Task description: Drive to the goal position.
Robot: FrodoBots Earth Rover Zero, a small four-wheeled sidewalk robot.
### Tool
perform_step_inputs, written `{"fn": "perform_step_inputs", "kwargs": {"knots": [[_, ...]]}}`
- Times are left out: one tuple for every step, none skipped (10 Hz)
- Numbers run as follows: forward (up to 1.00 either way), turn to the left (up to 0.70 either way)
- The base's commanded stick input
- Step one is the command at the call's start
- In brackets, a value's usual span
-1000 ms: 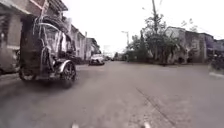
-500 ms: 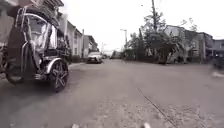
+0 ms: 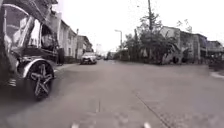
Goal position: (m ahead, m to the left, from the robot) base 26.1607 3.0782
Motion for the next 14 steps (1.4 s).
{"fn": "perform_step_inputs", "kwargs": {"knots": [[0.7, 0.02], [0.7, 0.0], [0.7, 0.05], [0.7, 0.0], [0.7, 0.02], [0.7, 0.0], [0.7, 0.0], [0.7, 0.04], [0.7, 0.0], [0.7, 0.03], [0.7, 0.05], [0.7, 0.16], [0.7, 0.11], [0.7, 0.06]]}}
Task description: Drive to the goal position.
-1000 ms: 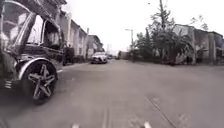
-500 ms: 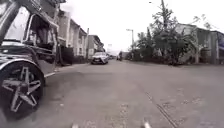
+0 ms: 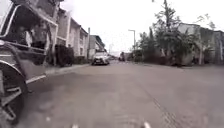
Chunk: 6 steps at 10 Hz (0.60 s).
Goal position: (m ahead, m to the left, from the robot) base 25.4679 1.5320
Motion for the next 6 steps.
{"fn": "perform_step_inputs", "kwargs": {"knots": [[0.7, 0.01], [0.7, 0.0], [0.7, 0.0], [0.7, 0.05], [0.7, 0.07], [0.7, 0.1]]}}
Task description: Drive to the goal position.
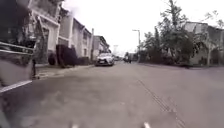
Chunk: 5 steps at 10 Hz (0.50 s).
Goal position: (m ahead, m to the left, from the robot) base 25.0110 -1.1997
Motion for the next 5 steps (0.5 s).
{"fn": "perform_step_inputs", "kwargs": {"knots": [[0.7, 0.21], [0.7, 0.31], [0.7, 0.34], [0.7, 0.26], [0.7, 0.09]]}}
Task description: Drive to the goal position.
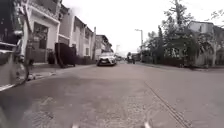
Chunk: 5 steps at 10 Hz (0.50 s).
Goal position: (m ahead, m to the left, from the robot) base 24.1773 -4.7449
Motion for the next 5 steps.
{"fn": "perform_step_inputs", "kwargs": {"knots": [[0.7, 0.05], [0.7, 0.06], [0.7, 0.18], [0.7, 0.04], [0.7, 0.05]]}}
